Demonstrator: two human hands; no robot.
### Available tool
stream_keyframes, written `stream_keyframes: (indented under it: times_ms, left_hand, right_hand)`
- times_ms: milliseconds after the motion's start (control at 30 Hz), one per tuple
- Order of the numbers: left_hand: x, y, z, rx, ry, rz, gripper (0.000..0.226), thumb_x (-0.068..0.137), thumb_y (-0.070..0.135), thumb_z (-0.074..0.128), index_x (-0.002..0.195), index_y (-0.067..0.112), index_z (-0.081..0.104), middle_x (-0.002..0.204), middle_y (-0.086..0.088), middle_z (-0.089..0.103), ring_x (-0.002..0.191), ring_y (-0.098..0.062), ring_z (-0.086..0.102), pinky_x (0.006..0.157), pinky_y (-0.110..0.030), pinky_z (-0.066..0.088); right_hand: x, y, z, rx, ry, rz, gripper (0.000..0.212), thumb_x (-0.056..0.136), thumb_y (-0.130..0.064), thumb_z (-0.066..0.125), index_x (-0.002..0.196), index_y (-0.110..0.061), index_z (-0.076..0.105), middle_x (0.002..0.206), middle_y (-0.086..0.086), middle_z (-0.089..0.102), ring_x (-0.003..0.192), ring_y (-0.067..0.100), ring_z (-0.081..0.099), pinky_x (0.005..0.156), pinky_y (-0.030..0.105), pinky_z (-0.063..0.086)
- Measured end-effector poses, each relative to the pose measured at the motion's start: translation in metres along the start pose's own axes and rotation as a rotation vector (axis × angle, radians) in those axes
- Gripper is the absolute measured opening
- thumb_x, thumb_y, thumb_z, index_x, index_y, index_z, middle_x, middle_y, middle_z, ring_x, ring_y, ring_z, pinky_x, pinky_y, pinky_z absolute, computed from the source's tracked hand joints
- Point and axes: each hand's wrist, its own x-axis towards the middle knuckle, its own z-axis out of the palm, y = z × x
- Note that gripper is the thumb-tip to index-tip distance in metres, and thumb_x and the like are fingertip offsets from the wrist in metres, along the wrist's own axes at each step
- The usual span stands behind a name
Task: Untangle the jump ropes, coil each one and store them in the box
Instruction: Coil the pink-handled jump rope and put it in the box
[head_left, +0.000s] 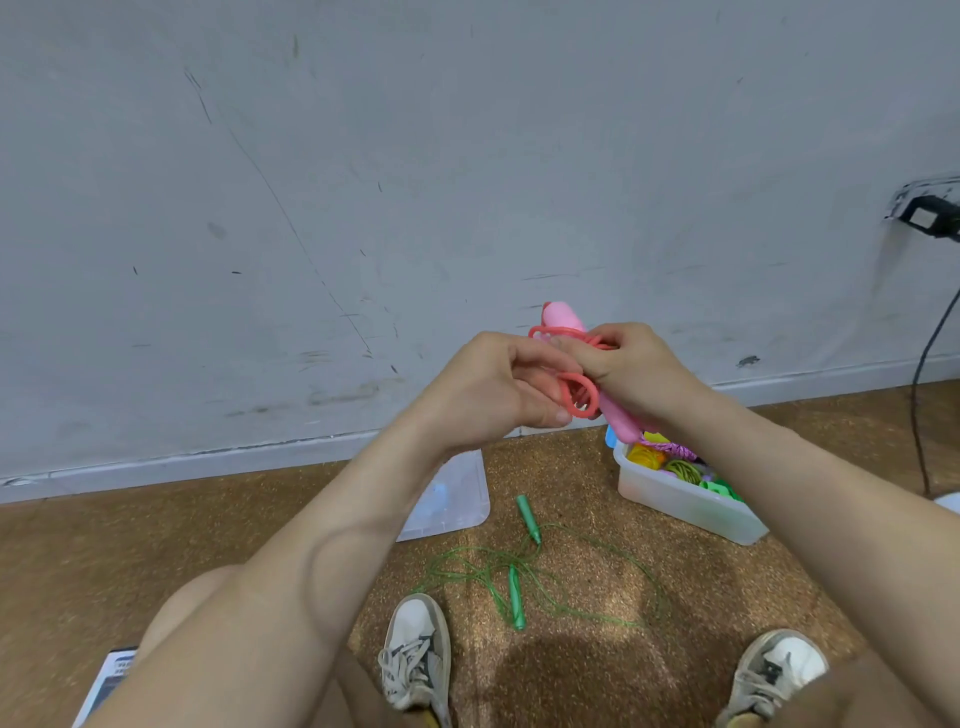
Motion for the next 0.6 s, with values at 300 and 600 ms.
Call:
stream_keyframes:
  times_ms: [300, 600]
  left_hand:
    - [0.012, -0.017, 0.005, 0.301, 0.367, 0.258, 0.011, 0.086, 0.028, 0.068, 0.080, 0.021, 0.074, 0.068, 0.008, 0.059, 0.061, -0.001, 0.047, 0.060, -0.017, 0.037]
    - [0.014, -0.021, -0.002, 0.094, 0.392, 0.061, 0.035, 0.090, 0.035, 0.064, 0.066, 0.011, 0.069, 0.051, 0.001, 0.054, 0.045, -0.011, 0.049, 0.050, -0.019, 0.040]
  right_hand:
    - [0.004, 0.007, 0.013, 0.277, 0.106, 0.013, 0.036, 0.086, -0.030, 0.069, 0.083, 0.006, 0.066, 0.066, 0.017, 0.066, 0.052, 0.023, 0.059, 0.048, 0.033, 0.051]
    - [-0.008, 0.005, 0.022, 0.206, 0.159, -0.146, 0.028, 0.090, -0.032, 0.066, 0.082, -0.005, 0.064, 0.066, 0.008, 0.067, 0.056, 0.020, 0.065, 0.050, 0.034, 0.053]
